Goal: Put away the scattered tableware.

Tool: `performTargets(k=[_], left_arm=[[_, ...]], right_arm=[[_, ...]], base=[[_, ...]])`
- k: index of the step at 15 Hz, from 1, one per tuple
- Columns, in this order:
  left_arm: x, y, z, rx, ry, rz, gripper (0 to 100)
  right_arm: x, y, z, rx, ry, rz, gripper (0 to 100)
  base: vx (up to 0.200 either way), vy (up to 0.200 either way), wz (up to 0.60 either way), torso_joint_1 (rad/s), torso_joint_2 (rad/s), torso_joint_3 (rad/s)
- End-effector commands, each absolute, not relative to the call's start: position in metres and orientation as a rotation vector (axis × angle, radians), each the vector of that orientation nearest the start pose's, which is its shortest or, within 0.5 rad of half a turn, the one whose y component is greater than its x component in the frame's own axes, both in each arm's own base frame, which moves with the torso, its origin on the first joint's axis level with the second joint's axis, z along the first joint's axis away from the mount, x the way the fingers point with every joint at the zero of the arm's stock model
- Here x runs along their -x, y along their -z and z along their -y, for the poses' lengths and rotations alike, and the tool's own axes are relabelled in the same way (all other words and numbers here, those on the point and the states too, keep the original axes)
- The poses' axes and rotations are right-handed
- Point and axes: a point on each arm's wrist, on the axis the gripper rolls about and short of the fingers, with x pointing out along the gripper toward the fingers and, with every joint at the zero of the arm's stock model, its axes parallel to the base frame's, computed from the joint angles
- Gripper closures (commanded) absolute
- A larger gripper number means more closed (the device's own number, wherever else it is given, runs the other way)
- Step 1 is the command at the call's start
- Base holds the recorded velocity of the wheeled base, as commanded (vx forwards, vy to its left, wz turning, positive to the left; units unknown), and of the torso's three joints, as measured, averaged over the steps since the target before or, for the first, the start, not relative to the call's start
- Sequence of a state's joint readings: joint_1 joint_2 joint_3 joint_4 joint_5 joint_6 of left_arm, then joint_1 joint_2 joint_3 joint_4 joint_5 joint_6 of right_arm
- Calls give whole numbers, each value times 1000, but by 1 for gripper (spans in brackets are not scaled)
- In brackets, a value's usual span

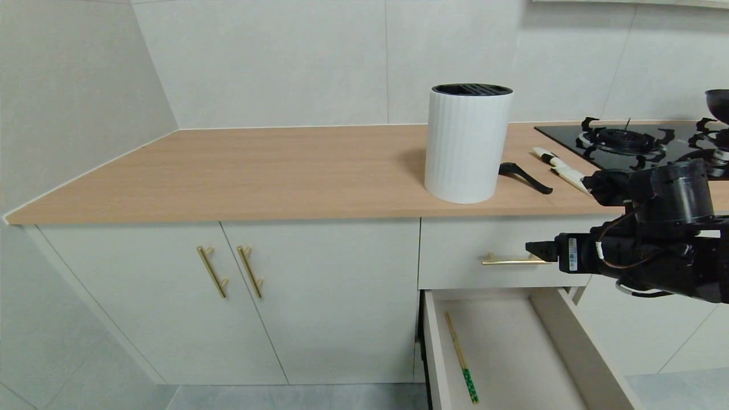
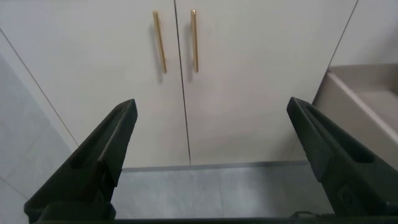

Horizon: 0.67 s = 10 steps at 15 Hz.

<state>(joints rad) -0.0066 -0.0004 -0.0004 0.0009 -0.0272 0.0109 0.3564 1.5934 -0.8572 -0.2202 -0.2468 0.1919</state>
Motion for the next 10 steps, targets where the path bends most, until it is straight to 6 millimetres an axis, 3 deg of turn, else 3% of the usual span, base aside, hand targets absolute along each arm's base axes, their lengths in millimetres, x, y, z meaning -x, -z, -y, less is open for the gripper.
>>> performTargets(k=[1,10], left_arm=[[23,-75,0,-11,34,0,0],[23,-76,0,-11,34,2,0]], right_arm=[[-261,-187,-91,-34,-58,-503,0],[-262,-187,-88,-35,-50,-503,0]], base=[[0,0,0,188,-476,-290],[0,0,0,207,-496,-286]])
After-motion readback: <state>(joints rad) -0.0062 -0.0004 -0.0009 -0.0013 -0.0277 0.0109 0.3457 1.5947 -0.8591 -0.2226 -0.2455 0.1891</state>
